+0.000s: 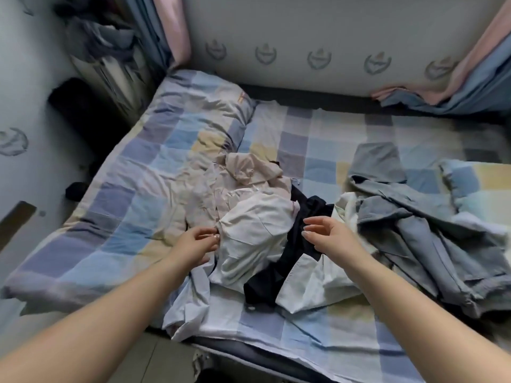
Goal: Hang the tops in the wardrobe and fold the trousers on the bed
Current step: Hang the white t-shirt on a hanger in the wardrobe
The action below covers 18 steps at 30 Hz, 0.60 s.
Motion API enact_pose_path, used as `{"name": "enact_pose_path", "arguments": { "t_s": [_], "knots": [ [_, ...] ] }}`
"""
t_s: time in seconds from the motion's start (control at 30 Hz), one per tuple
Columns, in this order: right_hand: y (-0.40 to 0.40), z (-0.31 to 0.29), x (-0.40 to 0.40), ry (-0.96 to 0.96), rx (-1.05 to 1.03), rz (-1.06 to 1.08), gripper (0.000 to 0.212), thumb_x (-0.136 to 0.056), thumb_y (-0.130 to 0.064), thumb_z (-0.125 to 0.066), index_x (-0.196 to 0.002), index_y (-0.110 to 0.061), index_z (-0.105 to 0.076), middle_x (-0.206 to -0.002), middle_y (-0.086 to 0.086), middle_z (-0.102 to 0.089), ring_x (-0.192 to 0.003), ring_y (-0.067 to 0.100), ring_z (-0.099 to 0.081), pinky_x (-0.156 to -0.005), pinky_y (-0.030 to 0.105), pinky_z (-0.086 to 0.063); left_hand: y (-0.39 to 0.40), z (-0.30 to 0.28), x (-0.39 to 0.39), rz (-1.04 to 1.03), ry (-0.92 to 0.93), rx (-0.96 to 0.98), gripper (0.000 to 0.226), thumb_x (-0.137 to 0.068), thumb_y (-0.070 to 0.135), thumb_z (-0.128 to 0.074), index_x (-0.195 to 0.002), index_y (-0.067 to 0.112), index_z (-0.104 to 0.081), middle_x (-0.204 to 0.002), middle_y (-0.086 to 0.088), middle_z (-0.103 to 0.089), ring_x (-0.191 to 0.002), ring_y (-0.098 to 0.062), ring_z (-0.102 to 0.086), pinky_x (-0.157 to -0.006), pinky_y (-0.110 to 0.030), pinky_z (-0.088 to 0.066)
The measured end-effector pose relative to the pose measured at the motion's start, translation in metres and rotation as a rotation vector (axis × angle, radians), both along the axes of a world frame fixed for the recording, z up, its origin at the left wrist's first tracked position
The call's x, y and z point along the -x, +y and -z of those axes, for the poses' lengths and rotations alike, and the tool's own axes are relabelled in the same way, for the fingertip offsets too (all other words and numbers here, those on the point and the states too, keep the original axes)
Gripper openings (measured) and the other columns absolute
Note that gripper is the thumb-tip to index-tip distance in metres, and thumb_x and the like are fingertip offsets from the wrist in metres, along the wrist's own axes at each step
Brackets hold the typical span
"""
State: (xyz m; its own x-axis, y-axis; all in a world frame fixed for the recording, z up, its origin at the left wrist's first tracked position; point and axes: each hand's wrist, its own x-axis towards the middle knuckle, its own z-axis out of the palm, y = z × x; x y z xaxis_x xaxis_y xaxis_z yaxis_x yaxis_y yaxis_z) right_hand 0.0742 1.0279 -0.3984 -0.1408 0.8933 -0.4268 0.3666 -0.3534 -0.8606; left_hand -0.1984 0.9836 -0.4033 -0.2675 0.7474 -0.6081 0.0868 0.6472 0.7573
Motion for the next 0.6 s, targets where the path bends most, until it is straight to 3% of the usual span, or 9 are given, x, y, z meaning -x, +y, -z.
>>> {"name": "enact_pose_path", "arguments": {
  "t_s": [0.1,0.23,0.3,0.4,0.5,0.6],
  "knots": [
    [0.02,0.032,0.022,-0.031,0.053,-0.002,0.025,-0.086,-0.019,-0.068,-0.11,-0.022,-0.063,-0.099,-0.008,-0.067,-0.088,0.003,-0.063,-0.074,0.018,-0.047,0.021,0.034,0.021,-0.008,-0.008,0.068,0.017,-0.095,0.016,-0.057,-0.111,0.014,-0.057,-0.111,-0.006,-0.061,-0.094,-0.016,-0.061,-0.076,-0.03,-0.045],
    [0.04,0.078,0.064,-0.088,0.081,-0.049,0.025,-0.086,-0.019,-0.068,-0.11,-0.022,-0.063,-0.102,-0.005,-0.067,-0.091,0.003,-0.063,-0.067,0.011,-0.047,0.048,0.082,0.045,0.013,-0.01,0.146,0.018,-0.095,0.018,-0.058,-0.113,0.015,-0.057,-0.104,0.0,-0.061,-0.093,-0.014,-0.061,-0.084,-0.033,-0.044],
    [0.053,0.11,0.094,-0.125,0.103,-0.09,0.026,-0.085,-0.02,-0.068,-0.111,-0.021,-0.063,-0.104,-0.004,-0.066,-0.093,0.006,-0.063,-0.078,0.019,-0.051,0.062,0.116,0.06,0.031,-0.018,0.183,0.014,-0.095,0.018,-0.058,-0.109,0.017,-0.057,-0.099,0.002,-0.062,-0.091,-0.013,-0.061,-0.085,-0.032,-0.045],
    [0.072,0.15,0.132,-0.185,0.114,-0.174,0.031,-0.086,-0.021,-0.068,-0.116,-0.02,-0.061,-0.111,-0.002,-0.065,-0.097,0.009,-0.062,-0.09,0.025,-0.049,0.076,0.16,0.073,0.042,-0.038,0.21,0.013,-0.094,0.018,-0.058,-0.107,0.018,-0.057,-0.097,0.006,-0.062,-0.087,-0.009,-0.061,-0.08,-0.031,-0.046],
    [0.103,0.204,0.179,-0.293,0.076,-0.281,0.04,-0.086,-0.026,-0.067,-0.124,-0.021,-0.058,-0.12,-0.006,-0.062,-0.102,0.008,-0.06,-0.089,0.025,-0.047,0.097,0.219,0.092,0.053,-0.045,0.22,0.022,-0.093,0.016,-0.059,-0.115,0.016,-0.056,-0.093,0.007,-0.061,-0.083,-0.011,-0.058,-0.066,-0.025,-0.045],
    [0.13,0.252,0.216,-0.396,-0.001,-0.373,0.048,-0.086,-0.029,-0.064,-0.132,-0.025,-0.052,-0.131,-0.008,-0.055,-0.106,0.008,-0.059,-0.089,0.028,-0.047,0.114,0.273,0.104,0.047,-0.056,0.209,0.036,-0.092,0.014,-0.061,-0.127,0.014,-0.052,-0.099,0.005,-0.062,-0.08,-0.003,-0.056,-0.066,-0.022,-0.045]
  ]
}}
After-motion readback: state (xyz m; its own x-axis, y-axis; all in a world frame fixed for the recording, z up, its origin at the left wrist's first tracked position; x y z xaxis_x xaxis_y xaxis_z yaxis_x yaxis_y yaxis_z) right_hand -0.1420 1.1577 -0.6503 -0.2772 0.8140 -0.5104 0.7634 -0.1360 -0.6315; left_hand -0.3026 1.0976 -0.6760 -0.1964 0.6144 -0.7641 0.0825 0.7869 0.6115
